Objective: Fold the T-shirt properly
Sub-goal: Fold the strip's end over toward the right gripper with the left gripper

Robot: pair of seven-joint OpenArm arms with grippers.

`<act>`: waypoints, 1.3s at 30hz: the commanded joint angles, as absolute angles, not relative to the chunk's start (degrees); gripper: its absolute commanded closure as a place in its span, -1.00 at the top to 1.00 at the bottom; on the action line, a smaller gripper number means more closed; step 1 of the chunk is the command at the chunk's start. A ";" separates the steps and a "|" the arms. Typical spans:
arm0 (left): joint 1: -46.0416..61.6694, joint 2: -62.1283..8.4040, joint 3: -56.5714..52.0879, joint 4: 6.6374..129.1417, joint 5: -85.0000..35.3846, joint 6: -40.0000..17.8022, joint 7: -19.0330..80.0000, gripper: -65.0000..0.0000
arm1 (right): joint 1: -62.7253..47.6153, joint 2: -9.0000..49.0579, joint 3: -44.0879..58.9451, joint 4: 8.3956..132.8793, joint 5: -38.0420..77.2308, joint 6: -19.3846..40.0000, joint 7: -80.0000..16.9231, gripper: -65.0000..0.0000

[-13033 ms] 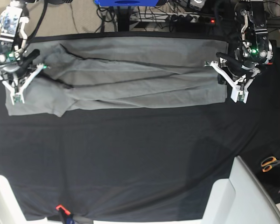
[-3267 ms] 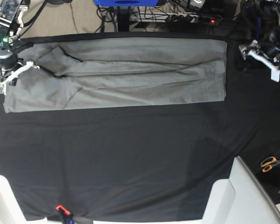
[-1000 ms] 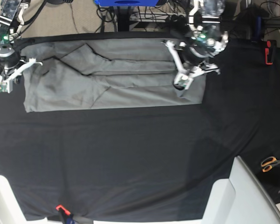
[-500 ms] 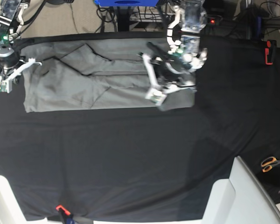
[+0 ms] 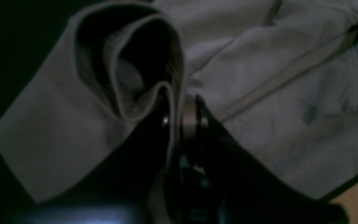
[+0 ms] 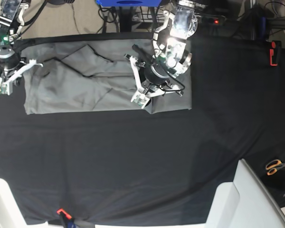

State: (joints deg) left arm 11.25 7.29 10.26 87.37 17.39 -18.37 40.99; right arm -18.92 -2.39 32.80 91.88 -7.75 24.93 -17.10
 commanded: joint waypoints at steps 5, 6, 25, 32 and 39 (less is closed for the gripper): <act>10.33 7.78 10.68 86.11 16.92 -18.42 40.13 -1.00 | -18.77 -1.98 33.27 92.79 -7.25 24.84 -15.87 -1.00; 10.33 7.78 10.68 86.11 16.92 -18.42 40.13 -1.00 | -18.68 -1.98 33.27 92.79 -7.25 24.84 -15.87 -1.00; 10.33 7.60 13.76 86.11 17.01 -18.51 40.13 -1.00 | -18.68 -1.98 33.36 92.88 -7.25 24.84 -15.87 -1.00; 10.33 7.60 13.85 86.11 17.01 -18.68 40.13 -1.00 | -18.68 -1.98 33.27 92.88 -7.25 24.84 -15.87 -1.00; 10.33 7.60 13.76 86.11 17.01 -18.68 40.13 -0.56 | -18.68 -1.98 33.36 92.88 -7.25 24.84 -15.87 -1.00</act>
State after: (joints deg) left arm 10.79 7.14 13.54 85.21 17.47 -18.41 41.01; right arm -18.92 -2.39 33.04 91.88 -7.75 24.95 -17.10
